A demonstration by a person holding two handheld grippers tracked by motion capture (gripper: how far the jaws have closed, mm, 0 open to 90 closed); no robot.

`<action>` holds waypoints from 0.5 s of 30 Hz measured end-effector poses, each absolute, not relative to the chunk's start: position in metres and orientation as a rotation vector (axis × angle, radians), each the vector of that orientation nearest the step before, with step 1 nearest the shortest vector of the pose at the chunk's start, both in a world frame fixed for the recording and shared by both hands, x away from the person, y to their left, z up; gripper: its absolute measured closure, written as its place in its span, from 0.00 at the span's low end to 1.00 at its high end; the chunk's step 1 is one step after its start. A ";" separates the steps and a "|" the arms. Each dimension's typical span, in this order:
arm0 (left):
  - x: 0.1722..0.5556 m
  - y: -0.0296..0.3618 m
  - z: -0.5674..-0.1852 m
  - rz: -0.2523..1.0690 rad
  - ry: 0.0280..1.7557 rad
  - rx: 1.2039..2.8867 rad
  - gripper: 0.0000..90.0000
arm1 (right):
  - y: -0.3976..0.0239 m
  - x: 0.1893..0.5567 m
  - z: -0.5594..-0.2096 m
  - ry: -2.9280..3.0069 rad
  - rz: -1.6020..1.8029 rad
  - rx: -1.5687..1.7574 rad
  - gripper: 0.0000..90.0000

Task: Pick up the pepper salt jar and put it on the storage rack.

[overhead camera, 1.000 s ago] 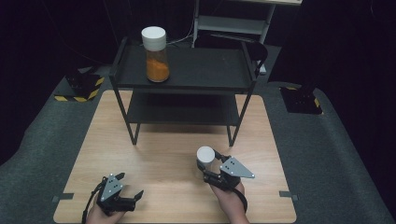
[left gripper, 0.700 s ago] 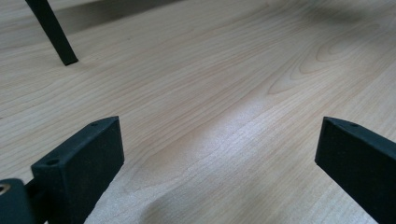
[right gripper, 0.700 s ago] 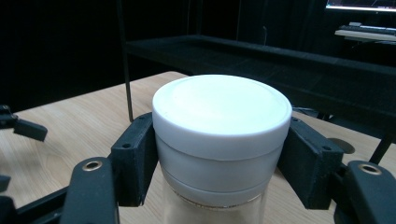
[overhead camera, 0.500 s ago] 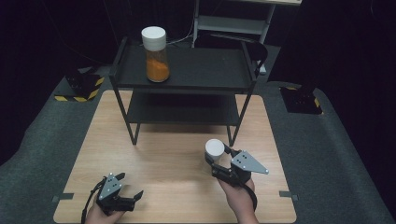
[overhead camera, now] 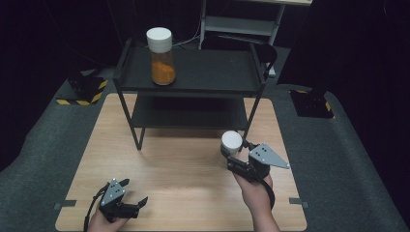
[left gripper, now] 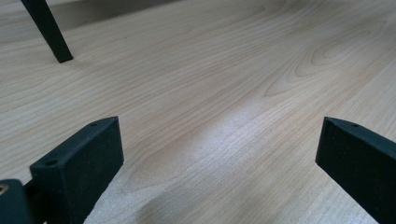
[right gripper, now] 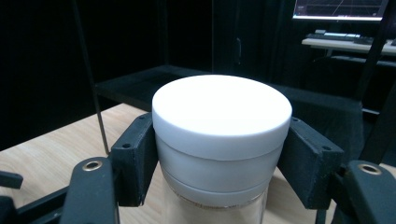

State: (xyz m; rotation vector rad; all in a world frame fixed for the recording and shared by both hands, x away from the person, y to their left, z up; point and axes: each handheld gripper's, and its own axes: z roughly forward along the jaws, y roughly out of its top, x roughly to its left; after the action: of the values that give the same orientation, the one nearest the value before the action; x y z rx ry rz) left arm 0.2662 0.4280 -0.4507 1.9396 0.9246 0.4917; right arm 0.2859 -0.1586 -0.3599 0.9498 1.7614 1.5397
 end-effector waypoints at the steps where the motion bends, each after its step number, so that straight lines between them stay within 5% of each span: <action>1: 0.266 0.428 -0.451 0.488 0.927 1.936 0.01 | -0.159 0.286 -0.358 1.760 1.540 0.945 0.37; 15: 0.265 0.431 -0.452 0.483 0.923 1.926 0.01 | -0.160 0.288 -0.313 1.727 1.568 0.860 0.37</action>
State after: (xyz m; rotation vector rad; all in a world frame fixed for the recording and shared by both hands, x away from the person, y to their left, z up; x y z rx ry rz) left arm 0.2650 0.4309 -0.4518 1.9261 0.9230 0.4833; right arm 0.2880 -0.1596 -0.3131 0.8604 1.7272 1.5685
